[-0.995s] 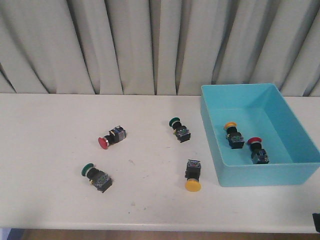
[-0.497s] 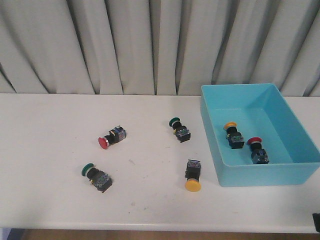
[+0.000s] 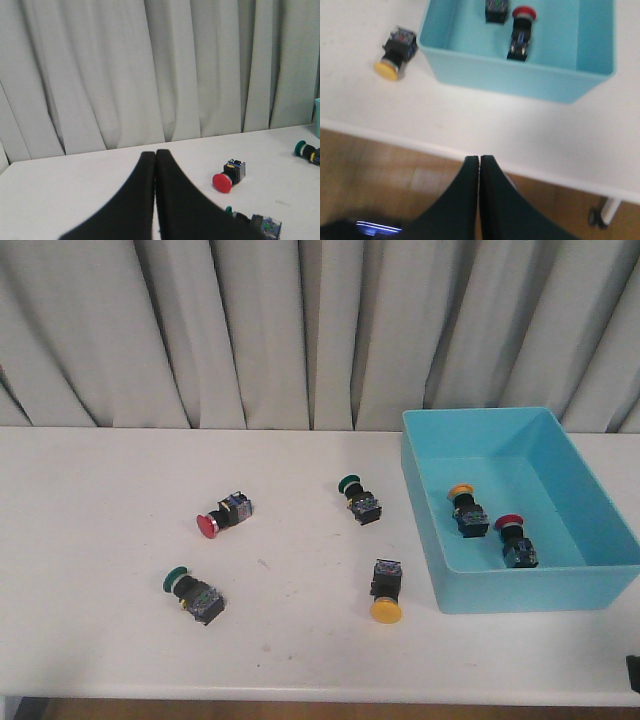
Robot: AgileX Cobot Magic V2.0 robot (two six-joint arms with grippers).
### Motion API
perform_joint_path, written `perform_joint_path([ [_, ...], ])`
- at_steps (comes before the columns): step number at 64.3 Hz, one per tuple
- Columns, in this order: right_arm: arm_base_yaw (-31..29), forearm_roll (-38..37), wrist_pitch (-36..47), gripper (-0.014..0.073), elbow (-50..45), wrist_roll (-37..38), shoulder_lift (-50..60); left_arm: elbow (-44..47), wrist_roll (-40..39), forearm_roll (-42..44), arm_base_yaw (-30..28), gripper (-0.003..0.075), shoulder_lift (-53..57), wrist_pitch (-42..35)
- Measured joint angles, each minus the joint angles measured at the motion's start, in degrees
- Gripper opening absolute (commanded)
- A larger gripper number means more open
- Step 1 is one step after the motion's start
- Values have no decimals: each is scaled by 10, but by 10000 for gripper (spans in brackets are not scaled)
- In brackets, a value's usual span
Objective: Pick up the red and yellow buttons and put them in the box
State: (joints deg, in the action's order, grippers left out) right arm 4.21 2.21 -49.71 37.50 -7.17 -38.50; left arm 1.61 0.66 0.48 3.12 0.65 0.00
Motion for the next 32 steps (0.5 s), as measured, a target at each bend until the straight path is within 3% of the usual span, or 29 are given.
perform_joint_path([
  [16, -42, -1, 289, -6, -183, -3, 194, 0, 0, 0, 0, -8, 0, 0],
  [32, -44, -1, 427, -6, -336, -4, 339, 0, 0, 0, 0, -8, 0, 0],
])
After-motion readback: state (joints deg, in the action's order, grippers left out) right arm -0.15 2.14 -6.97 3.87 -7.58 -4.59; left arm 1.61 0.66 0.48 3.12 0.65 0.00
